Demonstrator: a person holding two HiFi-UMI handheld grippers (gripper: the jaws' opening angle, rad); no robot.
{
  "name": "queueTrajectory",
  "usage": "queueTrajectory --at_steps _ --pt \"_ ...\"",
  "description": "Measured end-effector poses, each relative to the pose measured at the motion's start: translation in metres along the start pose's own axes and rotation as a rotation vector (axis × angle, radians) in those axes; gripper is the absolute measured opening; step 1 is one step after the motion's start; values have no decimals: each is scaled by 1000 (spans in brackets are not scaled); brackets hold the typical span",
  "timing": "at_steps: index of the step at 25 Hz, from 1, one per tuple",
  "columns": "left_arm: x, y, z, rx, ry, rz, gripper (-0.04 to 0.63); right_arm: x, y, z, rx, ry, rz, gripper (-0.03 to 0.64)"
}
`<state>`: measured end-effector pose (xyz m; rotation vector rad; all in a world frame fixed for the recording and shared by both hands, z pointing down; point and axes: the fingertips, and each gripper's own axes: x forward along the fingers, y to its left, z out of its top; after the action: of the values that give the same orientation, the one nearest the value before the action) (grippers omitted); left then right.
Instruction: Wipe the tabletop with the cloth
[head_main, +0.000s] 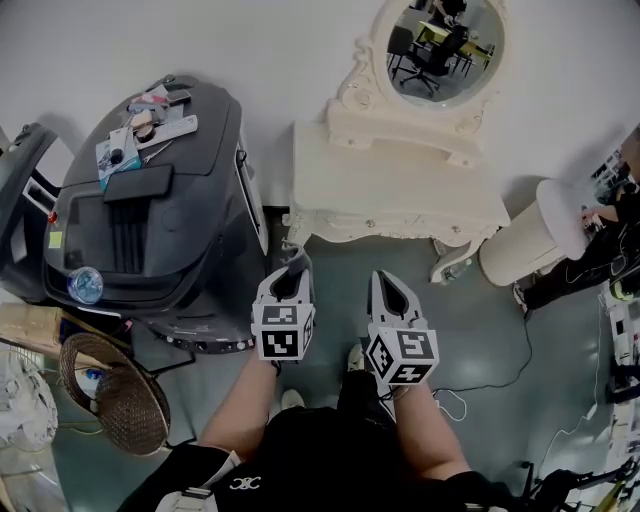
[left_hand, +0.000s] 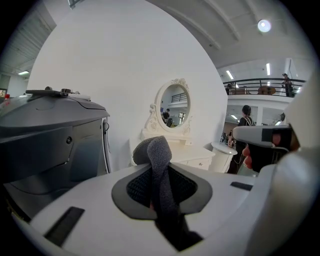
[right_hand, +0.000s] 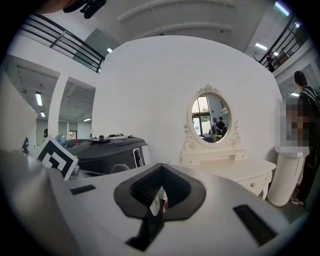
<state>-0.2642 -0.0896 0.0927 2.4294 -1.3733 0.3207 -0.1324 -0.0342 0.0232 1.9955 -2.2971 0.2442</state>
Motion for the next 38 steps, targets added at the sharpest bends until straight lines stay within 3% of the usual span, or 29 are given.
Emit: queueTrajectory --at_steps 7,15,19,22,28,34,38 --pt "59 4 -6 106 28 20 63 37 -23 -26 49 3 35 8" --pt "148 35 -49 149 102 97 63 113 -57 -86 39 15 97 8" --pt "201 50 -69 198 62 128 63 158 -74 -131 25 13 133 8" --pt "243 60 -89 276 34 145 63 188 -88 -174 19 5 152 8" --pt "312 89 -122 436 -79 187 63 245 -111 -275 110 -34 264 8" --pt "344 107 -115 679 -220 308 63 267 -130 -347 131 -79 289 8" --pt "353 115 -110 740 -253 323 64 263 -140 -376 134 -80 268 8"
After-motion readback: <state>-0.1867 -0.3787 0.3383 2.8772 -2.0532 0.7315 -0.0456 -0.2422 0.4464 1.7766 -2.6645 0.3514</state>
